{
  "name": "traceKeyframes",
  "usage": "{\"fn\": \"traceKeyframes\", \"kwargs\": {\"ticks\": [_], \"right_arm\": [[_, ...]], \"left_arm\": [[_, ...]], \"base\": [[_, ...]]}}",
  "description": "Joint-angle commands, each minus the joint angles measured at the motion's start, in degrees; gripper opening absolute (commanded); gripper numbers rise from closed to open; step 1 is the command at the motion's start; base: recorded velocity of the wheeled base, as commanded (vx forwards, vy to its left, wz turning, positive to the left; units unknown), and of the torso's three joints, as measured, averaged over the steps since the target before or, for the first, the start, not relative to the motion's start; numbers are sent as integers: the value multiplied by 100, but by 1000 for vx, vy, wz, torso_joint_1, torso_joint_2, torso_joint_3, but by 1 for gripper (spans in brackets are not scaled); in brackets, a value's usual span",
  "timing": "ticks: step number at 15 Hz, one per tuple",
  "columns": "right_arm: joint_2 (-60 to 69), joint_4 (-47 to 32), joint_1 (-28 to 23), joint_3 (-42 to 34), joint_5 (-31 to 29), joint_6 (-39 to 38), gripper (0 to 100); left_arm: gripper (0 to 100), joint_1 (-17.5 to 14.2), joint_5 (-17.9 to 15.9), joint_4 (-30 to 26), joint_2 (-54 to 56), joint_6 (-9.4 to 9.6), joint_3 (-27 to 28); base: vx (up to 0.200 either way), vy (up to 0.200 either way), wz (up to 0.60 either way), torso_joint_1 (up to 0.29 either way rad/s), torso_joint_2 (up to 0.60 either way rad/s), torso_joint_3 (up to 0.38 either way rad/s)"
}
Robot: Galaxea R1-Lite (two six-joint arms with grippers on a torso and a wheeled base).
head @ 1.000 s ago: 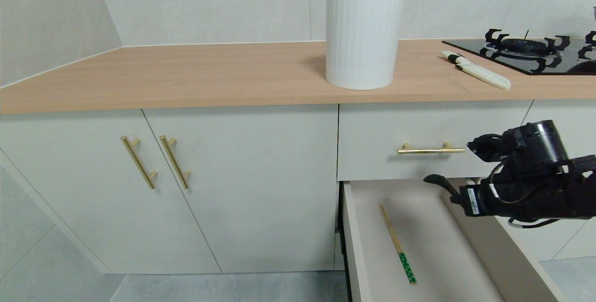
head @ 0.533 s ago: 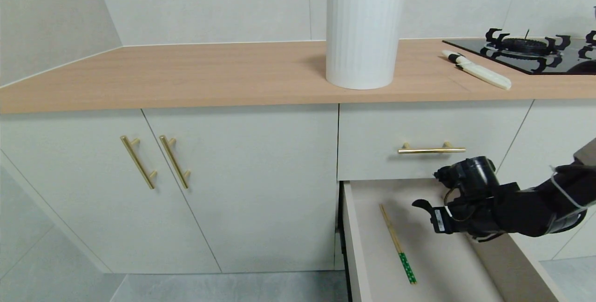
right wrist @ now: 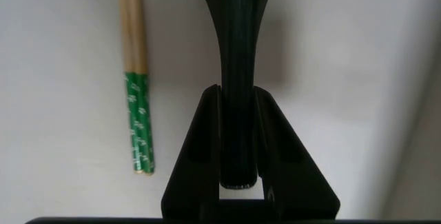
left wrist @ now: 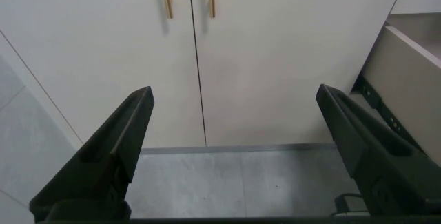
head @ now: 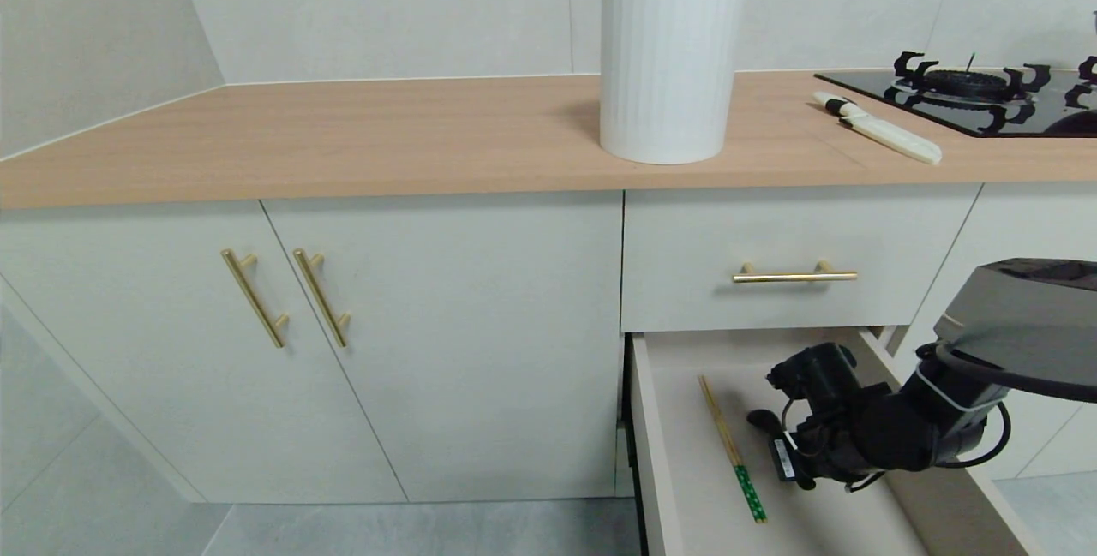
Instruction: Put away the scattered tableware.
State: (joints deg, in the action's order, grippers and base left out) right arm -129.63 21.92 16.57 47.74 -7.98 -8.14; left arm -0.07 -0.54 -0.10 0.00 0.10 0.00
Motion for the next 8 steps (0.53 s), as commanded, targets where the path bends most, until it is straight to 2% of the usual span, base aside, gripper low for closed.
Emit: {"fn": "traceKeyframes", "kwargs": {"ticks": [1, 8], "right_arm": [[-194, -3, 13, 16, -19, -3, 0], [-290, 128, 13, 7, -63, 6, 0]], "left_arm": [[100, -1, 1, 1, -9, -1, 0], [100, -1, 1, 1, 0, -1, 0]], "base": [[0, 0, 0, 0, 0, 0], [0, 0, 0, 0, 0, 0]]}}
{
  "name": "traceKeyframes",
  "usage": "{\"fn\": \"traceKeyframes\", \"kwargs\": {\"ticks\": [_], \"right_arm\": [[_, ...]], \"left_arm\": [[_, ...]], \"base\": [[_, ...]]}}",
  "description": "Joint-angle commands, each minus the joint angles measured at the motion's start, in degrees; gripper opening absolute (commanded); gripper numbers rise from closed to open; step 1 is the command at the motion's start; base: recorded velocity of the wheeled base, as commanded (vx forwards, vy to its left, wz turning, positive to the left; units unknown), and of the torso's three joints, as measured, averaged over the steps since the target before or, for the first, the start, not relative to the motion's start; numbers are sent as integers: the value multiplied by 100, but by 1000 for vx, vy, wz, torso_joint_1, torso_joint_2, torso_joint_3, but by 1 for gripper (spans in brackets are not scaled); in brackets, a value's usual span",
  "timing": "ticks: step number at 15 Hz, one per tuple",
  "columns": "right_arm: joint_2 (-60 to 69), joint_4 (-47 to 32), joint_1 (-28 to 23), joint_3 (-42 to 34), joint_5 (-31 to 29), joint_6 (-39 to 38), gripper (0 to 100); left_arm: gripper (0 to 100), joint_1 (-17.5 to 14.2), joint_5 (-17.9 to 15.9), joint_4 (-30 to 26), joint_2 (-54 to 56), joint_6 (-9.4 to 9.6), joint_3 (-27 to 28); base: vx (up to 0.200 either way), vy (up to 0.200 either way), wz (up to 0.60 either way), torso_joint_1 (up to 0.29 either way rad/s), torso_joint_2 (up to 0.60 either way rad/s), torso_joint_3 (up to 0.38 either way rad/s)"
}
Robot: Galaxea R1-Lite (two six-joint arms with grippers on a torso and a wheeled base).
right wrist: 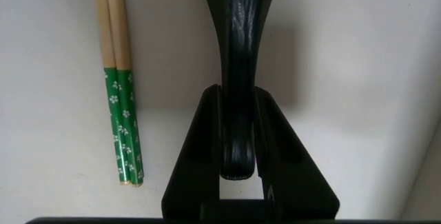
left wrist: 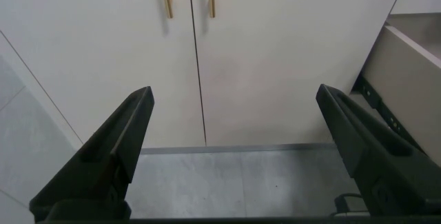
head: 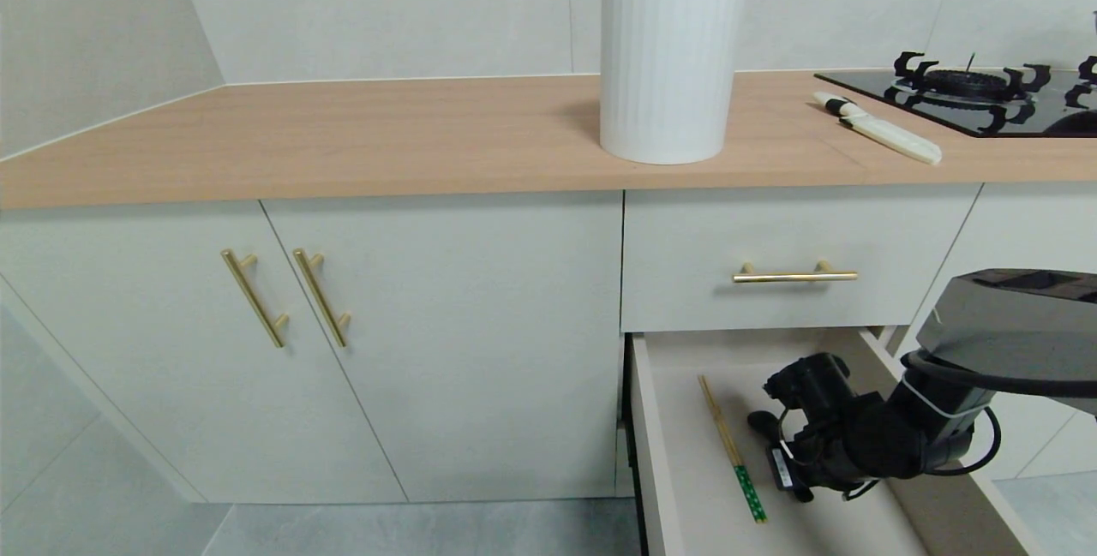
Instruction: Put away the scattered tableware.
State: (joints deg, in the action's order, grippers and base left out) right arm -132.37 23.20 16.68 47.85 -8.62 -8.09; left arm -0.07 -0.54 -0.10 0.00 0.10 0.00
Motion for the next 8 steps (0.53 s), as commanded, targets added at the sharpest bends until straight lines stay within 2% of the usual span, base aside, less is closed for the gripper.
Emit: {"fn": "traceKeyframes", "kwargs": {"ticks": [1, 3, 4, 8], "right_arm": [[-17, 0, 2, -12, 1, 1, 0], [-17, 0, 2, -12, 1, 1, 0], [-17, 0, 2, -12, 1, 1, 100], [0, 0, 2, -12, 1, 1, 100]], "left_arm": [[100, -1, 1, 1, 0, -1, 0], [100, -1, 1, 1, -9, -1, 0], [100, -1, 1, 1, 0, -1, 0], [100, -1, 1, 1, -9, -1, 0]], "base": [[0, 0, 0, 0, 0, 0], [0, 0, 0, 0, 0, 0], [0, 0, 0, 0, 0, 0], [0, 0, 0, 0, 0, 0]]}}
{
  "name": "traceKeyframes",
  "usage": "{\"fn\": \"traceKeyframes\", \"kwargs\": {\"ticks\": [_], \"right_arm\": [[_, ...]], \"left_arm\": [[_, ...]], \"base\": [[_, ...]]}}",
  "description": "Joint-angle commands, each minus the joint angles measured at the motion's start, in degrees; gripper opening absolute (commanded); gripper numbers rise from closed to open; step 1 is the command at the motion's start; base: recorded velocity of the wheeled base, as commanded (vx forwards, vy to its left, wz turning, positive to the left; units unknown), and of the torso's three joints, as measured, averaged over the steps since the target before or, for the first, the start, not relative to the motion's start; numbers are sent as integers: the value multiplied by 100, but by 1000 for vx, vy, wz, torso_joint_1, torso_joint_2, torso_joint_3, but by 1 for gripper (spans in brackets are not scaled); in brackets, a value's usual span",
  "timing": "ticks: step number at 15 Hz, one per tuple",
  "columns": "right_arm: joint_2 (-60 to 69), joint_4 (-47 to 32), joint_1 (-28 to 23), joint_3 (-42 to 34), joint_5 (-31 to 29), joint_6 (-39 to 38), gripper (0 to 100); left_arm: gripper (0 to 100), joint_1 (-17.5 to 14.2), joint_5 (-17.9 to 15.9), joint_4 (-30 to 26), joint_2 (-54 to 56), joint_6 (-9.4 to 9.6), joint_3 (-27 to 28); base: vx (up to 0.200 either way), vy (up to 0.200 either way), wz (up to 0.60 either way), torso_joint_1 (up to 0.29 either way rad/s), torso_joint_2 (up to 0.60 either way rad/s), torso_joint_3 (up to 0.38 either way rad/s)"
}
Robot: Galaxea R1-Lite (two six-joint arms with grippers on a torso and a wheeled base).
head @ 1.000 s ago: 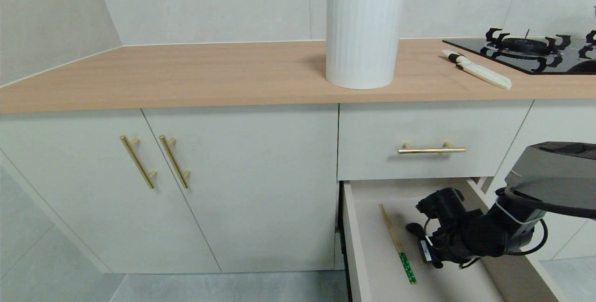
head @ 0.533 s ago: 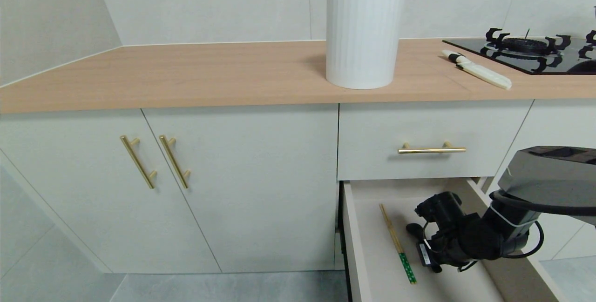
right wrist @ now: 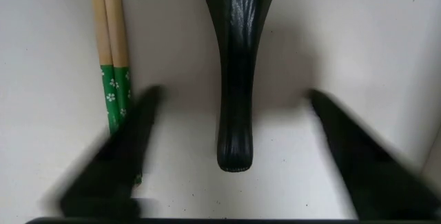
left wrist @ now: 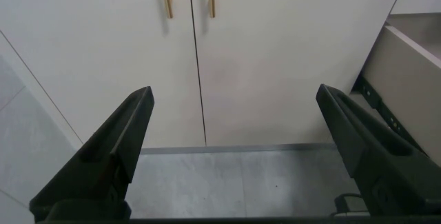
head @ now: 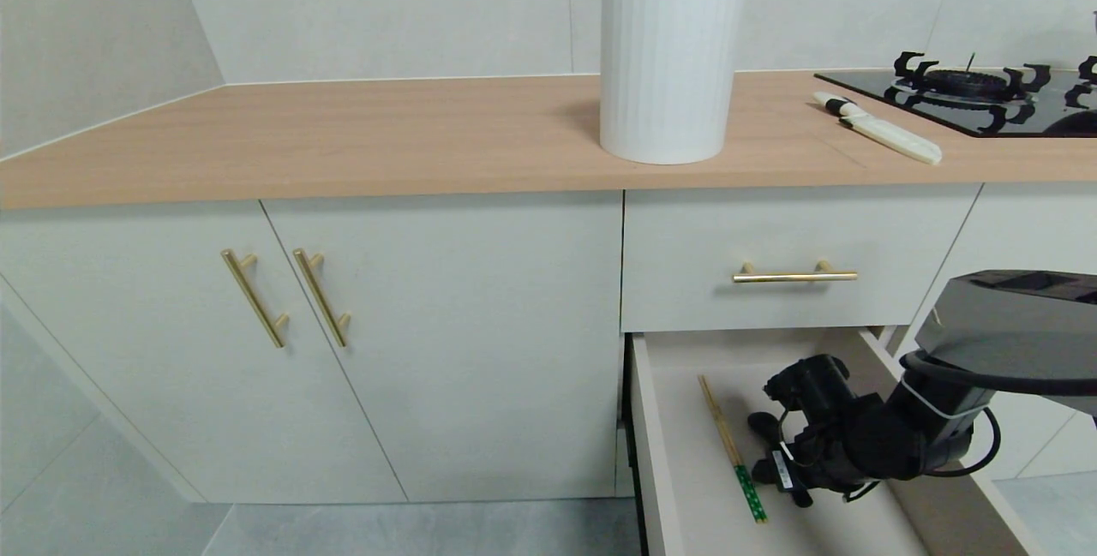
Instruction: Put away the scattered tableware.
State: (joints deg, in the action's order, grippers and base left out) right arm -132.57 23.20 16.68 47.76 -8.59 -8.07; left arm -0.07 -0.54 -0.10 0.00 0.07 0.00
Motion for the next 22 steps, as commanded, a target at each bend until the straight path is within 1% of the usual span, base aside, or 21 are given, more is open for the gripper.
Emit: {"fn": "traceKeyframes", "kwargs": {"ticks": [1, 3, 5, 7, 8, 9, 12, 13, 14, 15, 16, 18, 22], "right_arm": [[118, 0, 2, -21, -2, -2, 100], [865, -26, 20, -329, -160, -10, 100], [2122, -114, 73, -742, -160, 25, 100], [3027, -492, 64, -883, -151, 25, 100], [3756, -1089, 64, -927, -99, 7, 100], [4134, -1406, 64, -971, -55, -2, 100], [5303, -2601, 73, -962, 385, -10, 100], [5453, -2812, 81, -900, 411, 16, 100], [5769, -3322, 187, -751, 438, 25, 100], [5945, -3621, 240, -681, 438, 25, 100], [6006, -3744, 257, -672, 438, 42, 100], [6138, -3972, 275, -698, 438, 376, 100], [6147, -4043, 327, -716, 429, 394, 100]], "left_arm": [[100, -1, 1, 1, 0, 1, 0], [100, -1, 1, 1, -9, 1, 0], [100, -1, 1, 1, 0, 1, 0], [100, -1, 1, 1, -9, 1, 0], [100, -1, 1, 1, 0, 1, 0], [100, -1, 1, 1, -9, 1, 0], [100, -1, 1, 1, -9, 1, 0], [100, -1, 1, 1, -9, 1, 0], [100, -1, 1, 1, -9, 1, 0], [100, -1, 1, 1, -9, 1, 0], [100, -1, 1, 1, -9, 1, 0], [100, -1, 1, 1, 0, 1, 0], [100, -1, -8, -8, 0, 19, 0]], "base": [[0, 0, 0, 0, 0, 0], [0, 0, 0, 0, 0, 0], [0, 0, 0, 0, 0, 0], [0, 0, 0, 0, 0, 0], [0, 0, 0, 0, 0, 0], [0, 0, 0, 0, 0, 0], [0, 0, 0, 0, 0, 0], [0, 0, 0, 0, 0, 0], [0, 0, 0, 0, 0, 0], [0, 0, 0, 0, 0, 0], [0, 0, 0, 0, 0, 0], [0, 0, 0, 0, 0, 0], [0, 0, 0, 0, 0, 0]]}}
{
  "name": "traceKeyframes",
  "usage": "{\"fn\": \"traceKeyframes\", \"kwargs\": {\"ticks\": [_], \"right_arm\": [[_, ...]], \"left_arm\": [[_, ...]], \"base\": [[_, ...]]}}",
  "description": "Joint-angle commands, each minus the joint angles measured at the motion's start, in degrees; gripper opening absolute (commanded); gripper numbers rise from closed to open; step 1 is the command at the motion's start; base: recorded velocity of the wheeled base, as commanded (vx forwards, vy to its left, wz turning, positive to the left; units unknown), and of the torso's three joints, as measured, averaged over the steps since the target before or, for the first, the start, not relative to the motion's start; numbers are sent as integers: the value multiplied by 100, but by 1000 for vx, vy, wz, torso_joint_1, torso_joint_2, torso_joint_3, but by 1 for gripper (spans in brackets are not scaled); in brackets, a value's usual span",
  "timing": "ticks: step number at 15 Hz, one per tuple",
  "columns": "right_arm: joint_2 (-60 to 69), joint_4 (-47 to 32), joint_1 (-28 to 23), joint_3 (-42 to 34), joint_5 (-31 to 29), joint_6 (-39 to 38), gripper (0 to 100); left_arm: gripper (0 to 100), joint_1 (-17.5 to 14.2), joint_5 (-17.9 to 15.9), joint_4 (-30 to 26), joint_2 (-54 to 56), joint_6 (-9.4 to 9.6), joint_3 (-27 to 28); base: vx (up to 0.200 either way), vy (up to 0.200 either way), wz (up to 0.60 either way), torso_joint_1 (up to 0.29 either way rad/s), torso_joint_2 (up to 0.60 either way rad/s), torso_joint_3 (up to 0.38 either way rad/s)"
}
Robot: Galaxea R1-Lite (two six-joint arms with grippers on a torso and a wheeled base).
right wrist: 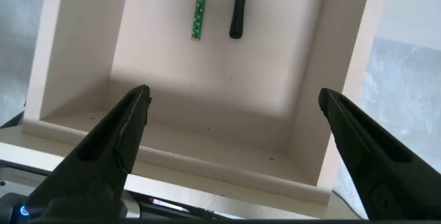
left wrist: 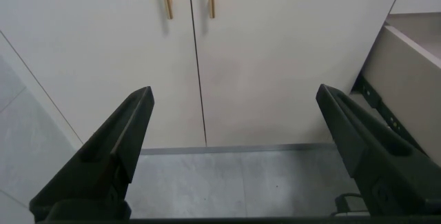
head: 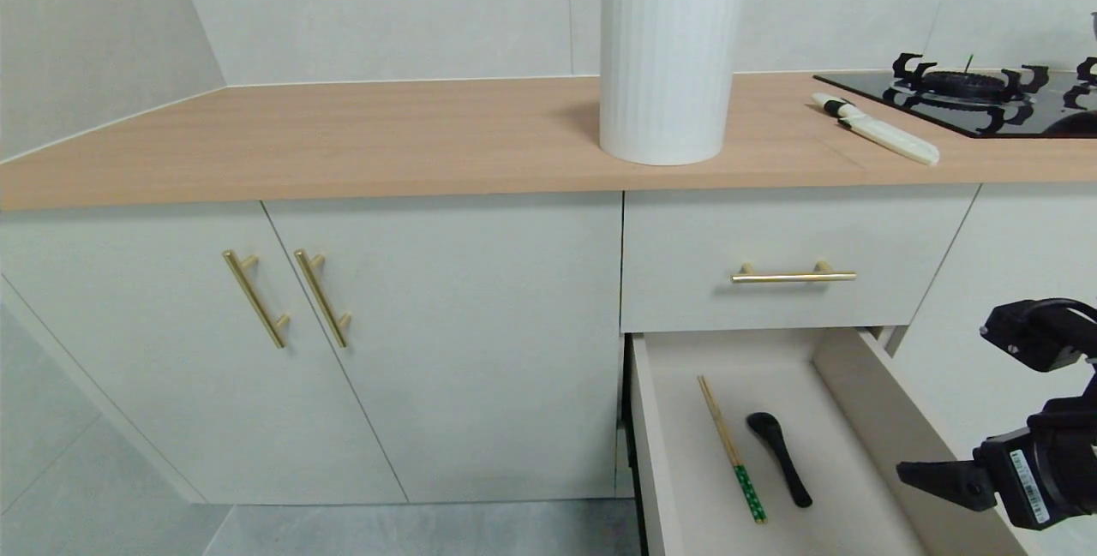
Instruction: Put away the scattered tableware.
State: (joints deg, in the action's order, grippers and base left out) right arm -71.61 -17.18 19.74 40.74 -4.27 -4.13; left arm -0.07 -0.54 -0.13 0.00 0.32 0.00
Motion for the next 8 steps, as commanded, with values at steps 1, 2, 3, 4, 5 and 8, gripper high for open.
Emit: {"fn": "traceKeyframes", "kwargs": {"ticks": [1, 2, 3, 4, 5, 8], "right_arm": [[50, -5, 65, -22, -4, 0, 100], [59, -5, 92, -31, -4, 0, 100], [59, -5, 101, -49, -4, 0, 100], [59, -5, 153, -57, -4, 0, 100], [59, -5, 224, -93, -4, 0, 100], [59, -5, 391, -163, -22, 0, 100]], "left_arm": [[100, -1, 1, -4, 0, 3, 0], [100, -1, 1, -4, 0, -5, 0], [100, -1, 1, -4, -9, -14, 0], [100, -1, 1, -4, -9, -14, 0], [100, -1, 1, -4, 0, -14, 0], [100, -1, 1, -4, 0, -14, 0]], "base": [[0, 0, 0, 0, 0, 0], [0, 0, 0, 0, 0, 0], [0, 0, 0, 0, 0, 0], [-200, 0, 0, 2, 7, -2], [-200, 0, 0, 2, 2, -7], [-200, 0, 0, 9, 1, -2]]}}
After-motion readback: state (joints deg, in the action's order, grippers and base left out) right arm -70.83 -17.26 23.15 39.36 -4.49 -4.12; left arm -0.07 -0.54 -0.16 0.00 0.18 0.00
